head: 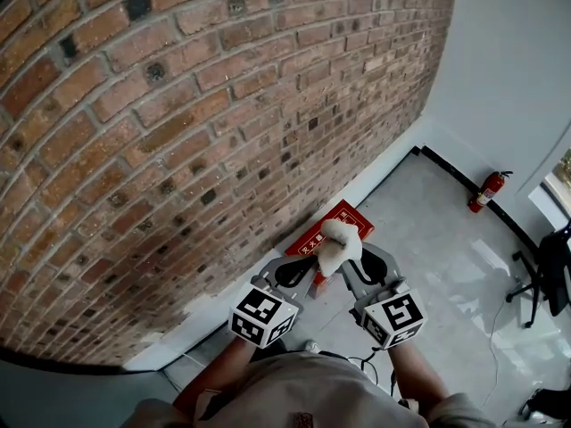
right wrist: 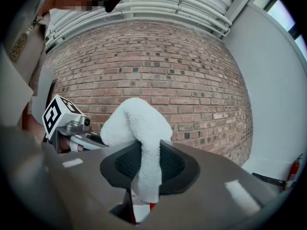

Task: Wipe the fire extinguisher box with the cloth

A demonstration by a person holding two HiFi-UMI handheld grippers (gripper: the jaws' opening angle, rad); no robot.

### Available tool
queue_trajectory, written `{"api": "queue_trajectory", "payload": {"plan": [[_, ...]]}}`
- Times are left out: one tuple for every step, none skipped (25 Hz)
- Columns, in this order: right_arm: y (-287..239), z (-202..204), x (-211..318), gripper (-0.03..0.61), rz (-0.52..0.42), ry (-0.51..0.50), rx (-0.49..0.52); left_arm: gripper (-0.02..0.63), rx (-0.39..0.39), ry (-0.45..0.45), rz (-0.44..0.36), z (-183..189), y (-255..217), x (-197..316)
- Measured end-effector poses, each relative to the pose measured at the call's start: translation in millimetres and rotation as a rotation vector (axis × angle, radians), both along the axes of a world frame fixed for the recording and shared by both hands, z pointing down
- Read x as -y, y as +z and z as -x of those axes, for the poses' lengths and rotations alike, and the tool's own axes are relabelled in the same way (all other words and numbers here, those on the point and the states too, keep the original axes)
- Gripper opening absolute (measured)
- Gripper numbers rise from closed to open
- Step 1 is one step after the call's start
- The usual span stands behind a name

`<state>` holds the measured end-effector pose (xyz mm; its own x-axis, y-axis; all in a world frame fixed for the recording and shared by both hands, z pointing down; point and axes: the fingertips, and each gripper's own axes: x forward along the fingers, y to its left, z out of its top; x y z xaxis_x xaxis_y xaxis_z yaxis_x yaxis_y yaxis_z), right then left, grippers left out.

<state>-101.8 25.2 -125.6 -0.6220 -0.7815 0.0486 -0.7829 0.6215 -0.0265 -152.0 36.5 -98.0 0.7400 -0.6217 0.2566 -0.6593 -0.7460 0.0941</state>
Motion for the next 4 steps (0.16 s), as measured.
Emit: {"api": "queue_trajectory", "payload": {"plan": [[-0.6, -0.8, -0.5, 0.11, 0.0, 0.003, 0.004, 0.0, -0.001, -0.004, 0.001, 0.1, -0.2, -0.1], [-1.2, -1.3, -1.4, 0.11, 0.001, 0.006, 0.006, 0.0, -0.001, -0.007, 0.002, 0.4, -0.3, -0.6], [-1.7, -1.6, -2.5, 0.11, 0.004, 0.008, 0.007, 0.0, -0.001, -0.009, 0.003, 0.6, -0.1, -1.3], [-2.1, -1.9, -3.8, 0.11, 0.007, 0.011, 0.008, 0.0, -0.002, -0.012, 0.005, 0.9, 0.1, -2.1]]}}
